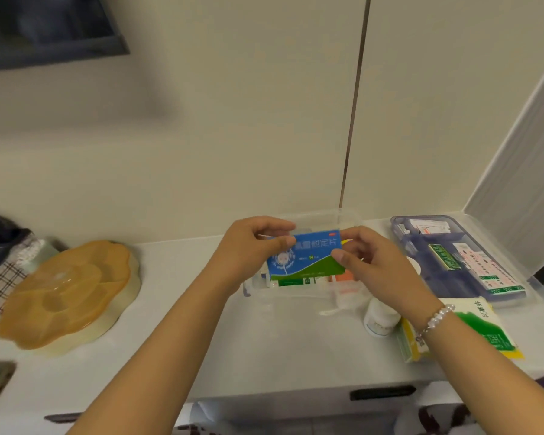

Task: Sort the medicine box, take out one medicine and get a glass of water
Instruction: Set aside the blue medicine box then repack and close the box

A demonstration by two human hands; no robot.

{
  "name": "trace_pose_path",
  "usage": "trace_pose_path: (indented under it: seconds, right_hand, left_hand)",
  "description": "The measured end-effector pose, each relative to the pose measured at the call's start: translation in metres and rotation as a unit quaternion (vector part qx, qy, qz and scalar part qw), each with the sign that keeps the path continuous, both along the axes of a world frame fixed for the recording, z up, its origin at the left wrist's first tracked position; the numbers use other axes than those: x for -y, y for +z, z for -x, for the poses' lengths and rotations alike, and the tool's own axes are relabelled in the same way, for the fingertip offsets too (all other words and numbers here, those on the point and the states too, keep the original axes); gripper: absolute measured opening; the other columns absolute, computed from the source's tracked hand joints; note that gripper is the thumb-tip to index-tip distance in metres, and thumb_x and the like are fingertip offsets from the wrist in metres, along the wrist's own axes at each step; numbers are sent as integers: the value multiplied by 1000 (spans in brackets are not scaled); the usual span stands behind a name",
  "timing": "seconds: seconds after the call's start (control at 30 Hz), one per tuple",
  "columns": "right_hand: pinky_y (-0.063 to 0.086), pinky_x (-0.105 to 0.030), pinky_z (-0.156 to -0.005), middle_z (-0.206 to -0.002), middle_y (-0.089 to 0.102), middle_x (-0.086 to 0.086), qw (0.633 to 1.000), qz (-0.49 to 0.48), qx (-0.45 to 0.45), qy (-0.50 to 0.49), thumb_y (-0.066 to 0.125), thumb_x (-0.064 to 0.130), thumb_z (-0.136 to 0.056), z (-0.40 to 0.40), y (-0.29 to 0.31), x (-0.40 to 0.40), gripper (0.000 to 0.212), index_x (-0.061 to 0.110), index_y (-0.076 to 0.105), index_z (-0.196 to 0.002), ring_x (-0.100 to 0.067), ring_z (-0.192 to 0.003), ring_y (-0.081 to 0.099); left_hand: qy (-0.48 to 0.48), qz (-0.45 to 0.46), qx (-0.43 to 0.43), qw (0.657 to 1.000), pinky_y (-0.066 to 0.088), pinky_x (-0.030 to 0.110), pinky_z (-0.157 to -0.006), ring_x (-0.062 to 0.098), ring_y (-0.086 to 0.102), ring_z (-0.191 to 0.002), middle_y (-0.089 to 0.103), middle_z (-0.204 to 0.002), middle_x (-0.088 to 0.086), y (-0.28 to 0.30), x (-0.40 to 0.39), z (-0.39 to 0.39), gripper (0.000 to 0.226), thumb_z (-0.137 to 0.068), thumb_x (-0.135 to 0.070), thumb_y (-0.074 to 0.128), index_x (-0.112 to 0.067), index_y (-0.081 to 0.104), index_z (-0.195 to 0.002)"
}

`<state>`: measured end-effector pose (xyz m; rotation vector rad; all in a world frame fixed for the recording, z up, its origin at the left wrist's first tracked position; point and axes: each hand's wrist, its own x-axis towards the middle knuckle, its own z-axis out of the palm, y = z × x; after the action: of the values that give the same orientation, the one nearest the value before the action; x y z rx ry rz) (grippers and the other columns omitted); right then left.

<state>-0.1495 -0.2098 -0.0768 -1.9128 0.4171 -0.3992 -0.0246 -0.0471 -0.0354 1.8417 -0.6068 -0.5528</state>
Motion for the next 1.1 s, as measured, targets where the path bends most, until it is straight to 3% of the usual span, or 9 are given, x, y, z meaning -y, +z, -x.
trace_pose_path:
  seconds: [0.07, 0.17, 0.2, 0.37, 0.63, 0.73, 0.83, 0.93, 1.1]
  right_hand:
    - [51, -27, -58, -80, 72, 4, 999, -34, 19, -7, 61, 21, -84, 9, 4, -4, 13, 32, 58, -91, -9, -61, 59]
    - [48, -19, -48, -74, 70, -4, 995, -94, 8, 21, 61, 16, -85, 19, 8, -12, 15, 16, 62, -100, -4, -53, 57]
    - [48, -18, -48, -74, 69, -8, 993, -115, -1, 33, 61, 15, -85, 22, 9, -17, 17, 12, 63, -101, -5, -53, 58]
    - [53, -20, -47, -78, 70, -5, 984, -149, -70, 62, 67, 19, -80, 28, 5, -45, 21, 10, 67, -100, -8, -53, 64]
    - [50, -18, -47, -76, 70, -2, 976, -78, -197, 52, 71, 25, -78, 18, -37, -89, 23, 15, 63, -97, -8, -58, 65]
    - [50, -20, -47, -74, 68, -2, 972, -72, -222, 19, 72, 24, -77, 11, -58, -95, 21, 15, 57, -88, -11, -58, 64]
    - [51, -20, -45, -69, 67, -5, 967, -41, -250, 6, 72, 23, -76, 5, -76, -97, 19, 17, 55, -71, -12, -53, 62]
    - [49, -20, -46, -63, 67, -5, 963, -3, -268, 3, 72, 23, -76, 5, -89, -95, 23, 19, 54, -63, -13, -48, 58]
    - [47, -16, -43, -56, 64, 0, 964, -2, -266, -5, 74, 23, -74, 6, -99, -92, 21, 17, 54, -69, -9, -42, 55]
  left_hand:
    - [33, 20, 3, 999, 53, 15, -56, -5, 68, -68, 69, -86, -10, 4, -11, 10, 18, -79, -19, 70, -36, 68, -84]
    - [73, 26, -16, 997, 56, 42, -74, 6, 70, -73, 71, -84, -5, 4, -27, 27, 15, -79, -22, 70, -35, 67, -86]
    - [90, 33, -22, 995, 55, 45, -77, 8, 70, -73, 71, -82, -3, 1, -33, 32, 14, -78, -21, 71, -33, 68, -85]
    - [178, 59, -53, 981, 56, 21, -59, 7, 69, -64, 71, -78, 1, -27, -67, 48, 13, -75, -17, 73, -18, 68, -87]
    - [256, 0, -101, 962, 56, 24, -61, 12, 70, -68, 73, -80, 7, -100, -103, 47, 21, -73, -23, 76, -10, 66, -87]
    - [262, -9, -124, 957, 59, 37, -72, 20, 71, -76, 73, -85, 11, -122, -105, 44, 22, -72, -21, 77, -9, 67, -88]
    - [249, -52, -112, 961, 58, 41, -79, 22, 70, -82, 72, -89, 8, -139, -102, 45, 25, -72, -17, 77, -12, 66, -93]
    - [233, -75, -101, 964, 58, 33, -73, 17, 68, -80, 69, -86, 2, -151, -100, 46, 29, -72, -15, 77, -11, 65, -99]
    - [217, -103, -56, 969, 48, 15, -59, 9, 62, -77, 64, -86, -4, -157, -100, 45, 30, -75, -19, 74, -14, 62, -103]
